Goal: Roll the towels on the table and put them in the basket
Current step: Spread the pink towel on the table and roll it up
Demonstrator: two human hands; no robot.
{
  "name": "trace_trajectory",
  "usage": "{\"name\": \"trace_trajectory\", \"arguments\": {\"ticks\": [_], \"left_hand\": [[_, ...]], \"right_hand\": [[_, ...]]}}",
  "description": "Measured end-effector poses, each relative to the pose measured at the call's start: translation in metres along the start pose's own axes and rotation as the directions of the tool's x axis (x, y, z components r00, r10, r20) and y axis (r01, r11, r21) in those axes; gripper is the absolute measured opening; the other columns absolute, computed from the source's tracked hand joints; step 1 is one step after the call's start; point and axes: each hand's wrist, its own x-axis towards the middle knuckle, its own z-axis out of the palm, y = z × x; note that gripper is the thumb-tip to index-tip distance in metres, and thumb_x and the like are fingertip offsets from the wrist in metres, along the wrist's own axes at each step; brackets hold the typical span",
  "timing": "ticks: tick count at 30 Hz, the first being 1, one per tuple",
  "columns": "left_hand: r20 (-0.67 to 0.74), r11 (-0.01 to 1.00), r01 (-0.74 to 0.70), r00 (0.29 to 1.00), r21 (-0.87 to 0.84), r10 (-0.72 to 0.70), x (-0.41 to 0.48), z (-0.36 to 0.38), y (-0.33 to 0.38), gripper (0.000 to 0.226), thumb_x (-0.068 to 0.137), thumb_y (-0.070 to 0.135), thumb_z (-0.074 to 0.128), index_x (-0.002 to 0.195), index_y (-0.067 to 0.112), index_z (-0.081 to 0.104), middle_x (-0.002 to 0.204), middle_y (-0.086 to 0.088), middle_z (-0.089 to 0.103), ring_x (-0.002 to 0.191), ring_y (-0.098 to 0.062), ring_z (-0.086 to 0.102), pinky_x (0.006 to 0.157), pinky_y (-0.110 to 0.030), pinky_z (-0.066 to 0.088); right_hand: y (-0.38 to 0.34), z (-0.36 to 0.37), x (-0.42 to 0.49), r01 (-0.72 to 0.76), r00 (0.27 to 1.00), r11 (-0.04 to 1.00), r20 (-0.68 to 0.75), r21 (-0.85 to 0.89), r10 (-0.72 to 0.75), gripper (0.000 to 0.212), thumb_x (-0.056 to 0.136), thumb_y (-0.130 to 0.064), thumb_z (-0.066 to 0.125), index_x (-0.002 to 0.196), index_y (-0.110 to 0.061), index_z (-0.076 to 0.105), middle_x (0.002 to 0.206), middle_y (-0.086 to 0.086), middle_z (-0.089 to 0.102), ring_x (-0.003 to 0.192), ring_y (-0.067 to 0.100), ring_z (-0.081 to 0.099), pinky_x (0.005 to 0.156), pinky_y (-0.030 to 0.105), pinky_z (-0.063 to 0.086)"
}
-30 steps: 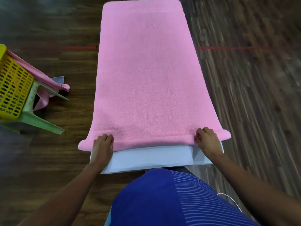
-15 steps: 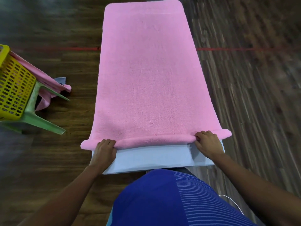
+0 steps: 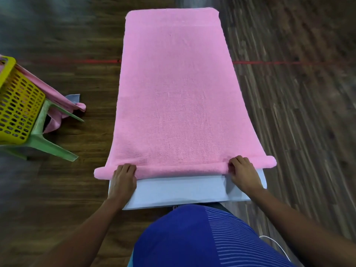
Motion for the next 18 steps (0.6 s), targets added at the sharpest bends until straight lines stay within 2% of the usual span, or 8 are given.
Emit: {"name": "trace_trajectory", "arguments": {"ticks": [3, 5, 9, 11, 15, 17, 18], "left_hand": [[0.084, 1.0, -0.007, 0.996, 0.003, 0.006, -0.005, 0.003, -0.002, 0.045, 0.069, 0.001, 0.07, 0.114, 0.001, 0.062, 0.111, -0.016, 0.065, 0.101, -0.033, 0.058, 0.086, -0.047, 0.051], [0.1, 1.0, -0.002, 0.995, 0.003, 0.002, -0.005, 0.002, -0.004, 0.043, 0.072, 0.0, 0.07, 0.115, 0.0, 0.063, 0.112, -0.017, 0.066, 0.103, -0.034, 0.06, 0.088, -0.048, 0.051], [0.071, 0.999, 0.013, 0.997, -0.034, -0.011, 0.005, -0.004, -0.003, 0.021, 0.077, 0.002, 0.068, 0.098, 0.004, 0.07, 0.096, -0.013, 0.071, 0.087, -0.029, 0.062, 0.08, -0.044, 0.052], [0.08, 1.0, 0.011, 0.997, -0.026, -0.009, 0.01, -0.009, -0.001, 0.008, 0.081, 0.009, 0.065, 0.086, 0.008, 0.07, 0.085, -0.008, 0.07, 0.076, -0.021, 0.056, 0.075, -0.039, 0.049], [0.201, 0.998, -0.005, 0.98, 0.065, -0.008, 0.014, -0.02, 0.003, 0.024, 0.085, 0.025, 0.044, 0.063, 0.017, 0.051, 0.061, 0.0, 0.052, 0.062, -0.019, 0.043, 0.066, -0.034, 0.033], [0.225, 0.995, 0.032, 0.973, 0.096, -0.053, 0.014, -0.02, 0.003, 0.025, 0.088, 0.024, 0.048, 0.064, 0.017, 0.051, 0.062, 0.001, 0.052, 0.062, -0.02, 0.045, 0.068, -0.035, 0.036], [0.2, 0.995, 0.033, 0.978, 0.099, -0.053, 0.013, -0.019, 0.002, 0.019, 0.086, 0.023, 0.053, 0.069, 0.016, 0.055, 0.067, -0.001, 0.056, 0.065, -0.02, 0.048, 0.07, -0.037, 0.041]], "right_hand": [[0.0, 0.007, -0.008, 0.025, 1.0, 0.999, 0.016, -0.044, -0.025, 0.032, 0.067, -0.004, 0.073, 0.098, -0.006, 0.063, 0.096, 0.011, 0.064, 0.081, 0.031, 0.056, 0.067, 0.042, 0.049], [0.0, 0.009, -0.008, 0.008, 1.0, 0.999, 0.01, -0.038, -0.007, 0.03, 0.071, -0.002, 0.071, 0.1, -0.006, 0.064, 0.098, 0.011, 0.066, 0.084, 0.031, 0.058, 0.072, 0.042, 0.05], [-0.002, 0.002, 0.001, -0.043, 0.999, 0.999, 0.025, -0.019, 0.043, 0.02, 0.079, -0.006, 0.066, 0.099, -0.008, 0.068, 0.096, 0.009, 0.069, 0.085, 0.03, 0.059, 0.073, 0.041, 0.047], [-0.001, -0.004, 0.005, -0.049, 0.996, 0.996, 0.077, -0.073, 0.055, 0.017, 0.083, -0.014, 0.062, 0.097, -0.011, 0.069, 0.095, 0.008, 0.069, 0.085, 0.029, 0.056, 0.072, 0.039, 0.044], [-0.001, -0.013, 0.015, -0.083, 0.941, 0.979, 0.31, -0.186, 0.138, 0.029, 0.091, -0.028, 0.046, 0.108, -0.017, 0.068, 0.109, 0.005, 0.067, 0.099, 0.027, 0.055, 0.081, 0.037, 0.036], [-0.003, -0.015, 0.018, -0.158, 0.902, 0.976, 0.381, -0.151, 0.204, 0.029, 0.09, -0.028, 0.046, 0.108, -0.019, 0.065, 0.112, 0.004, 0.065, 0.104, 0.027, 0.054, 0.084, 0.038, 0.032], [-0.004, -0.017, 0.02, -0.186, 0.906, 0.974, 0.36, -0.132, 0.222, 0.026, 0.088, -0.028, 0.048, 0.107, -0.02, 0.064, 0.111, 0.004, 0.064, 0.103, 0.026, 0.053, 0.083, 0.038, 0.03]]}}
